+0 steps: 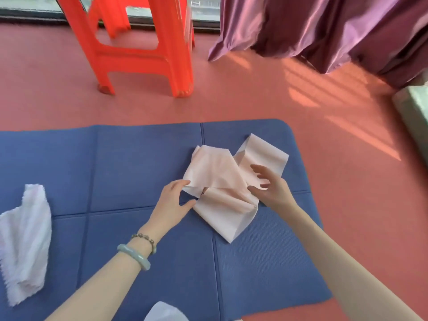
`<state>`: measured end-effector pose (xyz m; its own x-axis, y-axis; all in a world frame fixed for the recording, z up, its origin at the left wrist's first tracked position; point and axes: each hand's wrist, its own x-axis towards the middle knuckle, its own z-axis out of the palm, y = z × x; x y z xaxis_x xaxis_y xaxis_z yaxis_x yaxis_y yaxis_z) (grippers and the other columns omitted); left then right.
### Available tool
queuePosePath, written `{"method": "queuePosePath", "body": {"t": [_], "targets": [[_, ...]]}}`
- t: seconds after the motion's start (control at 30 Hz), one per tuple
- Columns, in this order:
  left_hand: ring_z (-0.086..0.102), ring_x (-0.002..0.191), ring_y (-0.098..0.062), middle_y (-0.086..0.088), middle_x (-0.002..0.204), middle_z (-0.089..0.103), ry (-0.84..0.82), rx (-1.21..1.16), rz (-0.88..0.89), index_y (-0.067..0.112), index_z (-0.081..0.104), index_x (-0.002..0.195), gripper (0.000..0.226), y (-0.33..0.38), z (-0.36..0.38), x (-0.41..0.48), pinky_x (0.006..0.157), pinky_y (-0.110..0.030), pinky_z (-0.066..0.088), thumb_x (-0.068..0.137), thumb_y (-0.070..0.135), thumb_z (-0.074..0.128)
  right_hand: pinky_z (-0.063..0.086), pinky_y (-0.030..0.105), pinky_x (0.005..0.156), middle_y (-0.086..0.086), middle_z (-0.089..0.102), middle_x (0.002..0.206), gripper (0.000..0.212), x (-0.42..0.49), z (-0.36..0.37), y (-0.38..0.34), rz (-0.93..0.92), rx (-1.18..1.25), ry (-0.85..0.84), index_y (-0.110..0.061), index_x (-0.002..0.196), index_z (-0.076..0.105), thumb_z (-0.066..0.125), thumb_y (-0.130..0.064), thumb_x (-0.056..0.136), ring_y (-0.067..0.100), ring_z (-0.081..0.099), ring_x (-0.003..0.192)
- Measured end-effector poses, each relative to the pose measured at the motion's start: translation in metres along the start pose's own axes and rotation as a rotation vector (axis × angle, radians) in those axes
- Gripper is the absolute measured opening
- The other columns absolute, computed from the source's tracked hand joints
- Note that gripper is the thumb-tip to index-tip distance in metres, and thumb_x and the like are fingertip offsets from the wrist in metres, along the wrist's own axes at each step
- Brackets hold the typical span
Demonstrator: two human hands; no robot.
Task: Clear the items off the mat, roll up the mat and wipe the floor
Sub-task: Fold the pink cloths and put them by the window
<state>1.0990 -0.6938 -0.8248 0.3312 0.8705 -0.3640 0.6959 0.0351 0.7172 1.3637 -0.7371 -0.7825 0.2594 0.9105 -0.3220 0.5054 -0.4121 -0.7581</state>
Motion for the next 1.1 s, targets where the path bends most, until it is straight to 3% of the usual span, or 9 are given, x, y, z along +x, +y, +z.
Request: {"method": "queuePosePath", "body": {"t": [0.13,0.23,0.3,0.4,0.5,0.63,0.73,0.97,1.1], "targets": [[0.029,0.132,-0.015,0.003,0.143,0.037,0.116,0.057,0.042,0.016,0.04,0.137,0.056,-0.032,0.024,0.028,0.107,-0.026,0.027,0.088,0.024,0.065,0.045,0.03,0.093,-0.007,0.054,0.125,0.056,0.028,0.031,0.042,-0.066,-0.166,-0.036,-0.024,0.128,0.053,0.07,-0.021,0.074,0.015,0.05,0.114],[0.024,0.137,-0.02,-0.003,0.149,0.03,0.167,0.06,-0.042,0.011,0.031,0.144,0.067,-0.047,0.034,0.048,0.11,-0.032,0.024,0.089,0.029,0.063,0.033,0.026,0.098,0.003,0.05,0.134,0.068,0.043,0.052,0.064,-0.115,-0.295,-0.083,-0.018,0.134,0.047,0.072,-0.039,0.074,0.022,0.044,0.122],[0.025,0.136,-0.023,-0.007,0.147,0.034,0.195,0.122,-0.091,0.008,0.038,0.141,0.063,-0.054,0.041,0.058,0.111,-0.036,0.024,0.088,0.032,0.064,0.033,0.031,0.102,0.007,0.048,0.135,0.072,0.049,0.064,0.075,-0.105,-0.343,-0.071,-0.015,0.137,0.044,0.074,-0.04,0.077,0.024,0.043,0.124],[0.039,0.123,-0.022,-0.005,0.13,0.055,0.326,0.107,-0.071,0.01,0.064,0.112,0.028,-0.049,0.045,0.063,0.099,-0.027,0.031,0.088,0.026,0.063,0.042,0.034,0.089,0.009,0.061,0.12,0.041,0.057,0.071,0.078,-0.05,-0.341,0.029,-0.011,0.122,0.06,0.067,-0.024,0.083,0.029,0.056,0.11],[0.05,0.109,-0.022,-0.001,0.112,0.063,0.416,0.007,-0.038,0.011,0.067,0.1,0.015,-0.027,0.026,0.054,0.086,-0.023,0.034,0.091,0.019,0.058,0.042,0.03,0.07,0.007,0.072,0.091,0.017,0.053,0.057,0.055,-0.046,-0.262,0.186,-0.009,0.096,0.072,0.058,-0.009,0.086,0.028,0.063,0.087],[0.056,0.088,-0.02,0.005,0.093,0.062,0.387,-0.044,-0.064,0.017,0.062,0.094,0.008,0.028,-0.035,0.007,0.076,-0.034,0.045,0.093,0.021,0.055,0.037,0.011,0.063,-0.003,0.07,0.086,0.015,0.007,0.003,-0.022,-0.024,-0.121,0.242,-0.011,0.093,0.071,0.057,-0.01,0.088,0.014,0.06,0.079],[0.057,0.086,-0.021,0.006,0.091,0.062,0.312,-0.046,-0.084,0.016,0.059,0.094,0.008,0.093,-0.093,-0.052,0.074,-0.035,0.046,0.095,0.021,0.053,0.042,0.016,0.067,-0.005,0.069,0.084,0.016,-0.047,-0.051,-0.102,-0.029,-0.072,0.213,-0.012,0.094,0.071,0.056,-0.01,0.089,0.011,0.061,0.08],[0.055,0.079,0.0,0.015,0.081,0.063,0.124,-0.098,-0.115,0.024,0.057,0.08,0.013,0.271,-0.249,-0.178,0.063,-0.019,0.04,0.092,0.018,0.056,0.038,0.009,0.062,0.002,0.066,0.076,0.017,-0.158,-0.203,-0.308,-0.062,0.021,0.165,-0.007,0.089,0.069,0.054,-0.001,0.086,0.013,0.056,0.069],[0.058,0.073,-0.018,0.004,0.074,0.064,0.066,-0.079,-0.082,0.023,0.057,0.077,0.015,0.359,-0.335,-0.235,0.067,-0.03,0.046,0.088,0.014,0.059,0.037,0.011,0.064,-0.01,0.063,0.074,0.019,-0.212,-0.286,-0.416,-0.177,-0.049,0.167,-0.009,0.091,0.071,0.058,0.001,0.082,-0.008,0.054,0.067]]}}
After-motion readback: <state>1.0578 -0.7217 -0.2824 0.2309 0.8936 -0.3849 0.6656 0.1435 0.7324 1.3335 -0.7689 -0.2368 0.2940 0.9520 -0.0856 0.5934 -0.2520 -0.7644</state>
